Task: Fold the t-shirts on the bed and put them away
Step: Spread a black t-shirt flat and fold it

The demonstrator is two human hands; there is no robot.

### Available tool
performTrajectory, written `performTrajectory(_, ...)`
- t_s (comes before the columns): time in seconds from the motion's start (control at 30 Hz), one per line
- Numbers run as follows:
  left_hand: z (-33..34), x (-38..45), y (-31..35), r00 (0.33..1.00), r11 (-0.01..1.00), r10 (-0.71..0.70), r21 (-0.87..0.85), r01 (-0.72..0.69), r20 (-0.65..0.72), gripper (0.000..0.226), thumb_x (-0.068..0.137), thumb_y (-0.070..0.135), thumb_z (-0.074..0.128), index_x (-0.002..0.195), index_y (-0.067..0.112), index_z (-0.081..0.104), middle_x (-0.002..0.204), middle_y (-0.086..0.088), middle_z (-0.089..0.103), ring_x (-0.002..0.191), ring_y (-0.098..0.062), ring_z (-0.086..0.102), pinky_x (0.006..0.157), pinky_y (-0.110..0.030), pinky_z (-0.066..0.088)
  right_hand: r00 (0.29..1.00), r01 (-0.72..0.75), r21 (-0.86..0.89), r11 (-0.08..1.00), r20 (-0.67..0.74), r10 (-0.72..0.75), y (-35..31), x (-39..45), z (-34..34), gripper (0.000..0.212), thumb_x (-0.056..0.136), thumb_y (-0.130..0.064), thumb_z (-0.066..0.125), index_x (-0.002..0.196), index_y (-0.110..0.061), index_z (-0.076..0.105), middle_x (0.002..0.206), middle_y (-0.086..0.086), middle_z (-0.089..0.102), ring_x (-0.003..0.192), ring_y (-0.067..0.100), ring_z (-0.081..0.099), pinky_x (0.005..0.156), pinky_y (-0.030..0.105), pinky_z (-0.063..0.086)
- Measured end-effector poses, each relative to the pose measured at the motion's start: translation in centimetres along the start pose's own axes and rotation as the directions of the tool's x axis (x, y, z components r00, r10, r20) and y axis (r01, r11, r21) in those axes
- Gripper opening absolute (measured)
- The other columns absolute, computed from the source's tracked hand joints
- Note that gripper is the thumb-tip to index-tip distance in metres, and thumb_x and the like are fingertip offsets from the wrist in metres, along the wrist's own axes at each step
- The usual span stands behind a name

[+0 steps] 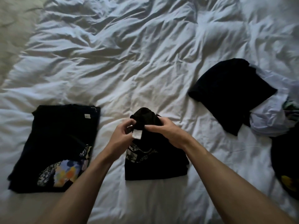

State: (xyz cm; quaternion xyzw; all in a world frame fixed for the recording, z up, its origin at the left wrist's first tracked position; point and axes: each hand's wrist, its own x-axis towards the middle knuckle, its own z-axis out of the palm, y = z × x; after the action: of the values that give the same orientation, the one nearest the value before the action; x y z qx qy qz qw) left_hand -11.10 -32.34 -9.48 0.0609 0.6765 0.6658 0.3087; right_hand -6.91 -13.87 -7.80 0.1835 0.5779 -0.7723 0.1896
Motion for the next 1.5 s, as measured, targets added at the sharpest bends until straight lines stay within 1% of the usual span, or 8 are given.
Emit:
performTrajectory(0.2,1.2,-1.2,0.1,0.930,0.790,-0.367,-0.528,0.311,-0.001,0.034,0.099,0.040,0.046,0.105,0.022,0.074,0.101,-0.007,0.072,0.094,-0.023,0.070,0.071,-0.030,0.054,0.985,0.154,-0.181,0.971,-0.052,-0.165,2.1,-2.5,0.9,0.024,0.088,0.002,0.068,0.112,0.001,0.068,0.101,0.008,0.072,0.093,0.016,0.065,0.085,0.030,0.053)
performTrajectory(0.43,0.0,-1.1,0.7,0.873,0.880,-0.476,-0.072,0.470,-0.110,0.016,0.089,-0.004,0.052,0.091,0.002,0.067,0.082,-0.017,0.062,0.058,-0.019,0.061,0.047,-0.021,0.049,0.976,0.184,-0.239,0.953,-0.067,-0.205,3.4,-5.7,2.2,0.016,0.090,0.000,0.067,0.100,-0.012,0.071,0.084,-0.014,0.071,0.084,0.000,0.064,0.076,0.018,0.048)
performTrajectory(0.63,-0.2,-0.9,0.5,0.846,0.929,-0.248,0.131,0.346,-0.471,0.025,0.060,0.025,0.057,0.076,0.015,0.072,0.074,-0.009,0.072,0.073,-0.027,0.066,0.071,-0.044,0.055,0.975,0.207,-0.325,0.923,-0.013,-0.223,-0.5,-8.1,2.4,0.016,0.091,-0.002,0.066,0.092,-0.018,0.068,0.080,-0.016,0.069,0.081,-0.001,0.063,0.073,0.018,0.049)
performTrajectory(0.8,-0.1,-1.0,0.5,0.655,0.908,-0.397,-0.169,0.384,-0.643,0.077,0.064,0.013,0.072,0.136,0.017,0.045,0.124,-0.015,0.059,0.105,-0.031,0.064,0.089,-0.045,0.057,0.968,0.247,-0.671,0.699,0.145,-0.203,1.4,-11.1,4.9,0.026,0.087,-0.012,0.071,0.113,-0.011,0.071,0.109,-0.001,0.073,0.104,0.008,0.066,0.095,0.030,0.051)
performTrajectory(0.87,-0.7,-0.6,0.9,0.561,0.801,-0.595,-0.486,0.350,-0.576,0.082,0.068,0.000,0.071,0.143,0.005,0.037,0.120,-0.020,0.059,0.090,-0.030,0.069,0.067,-0.044,0.061,0.966,0.251,-0.662,0.706,0.121,-0.230,1.3,-11.6,5.6,0.025,0.087,-0.013,0.072,0.111,-0.011,0.071,0.107,0.000,0.073,0.103,0.009,0.067,0.094,0.032,0.051)
performTrajectory(1.07,-0.5,-1.6,5.3,0.611,0.810,-0.560,-0.526,0.259,-0.560,0.012,0.080,-0.009,0.065,0.079,0.002,0.060,0.077,-0.013,0.060,0.050,-0.016,0.058,0.039,-0.020,0.045,0.938,0.254,-0.363,0.896,-0.133,-0.320,-2.8,-12.2,4.4,0.003,0.089,-0.008,0.068,0.088,-0.007,0.065,0.076,0.000,0.066,0.076,0.006,0.060,0.072,0.026,0.049)
performTrajectory(1.3,-0.2,0.1,11.6,0.633,0.932,-0.356,-0.310,0.188,-0.687,0.025,0.086,0.004,0.056,0.111,0.003,0.060,0.108,-0.015,0.066,0.083,-0.024,0.060,0.063,-0.027,0.048,0.961,0.265,-0.392,0.881,0.035,-0.273,-8.0,-14.0,5.3,0.019,0.092,-0.007,0.066,0.111,-0.007,0.064,0.090,-0.003,0.066,0.088,0.007,0.062,0.081,0.025,0.049)
performTrajectory(1.5,2.4,-0.6,17.3,0.883,0.998,0.055,0.064,-0.028,-0.465,0.043,0.087,0.003,0.061,0.129,0.012,0.053,0.096,0.002,0.061,0.080,-0.010,0.060,0.054,-0.008,0.045,0.965,0.262,-0.543,0.798,0.173,-0.199,-9.5,-14.6,6.8,0.047,0.091,-0.009,0.065,0.136,-0.017,0.051,0.113,0.003,0.066,0.107,0.011,0.063,0.098,0.032,0.051)
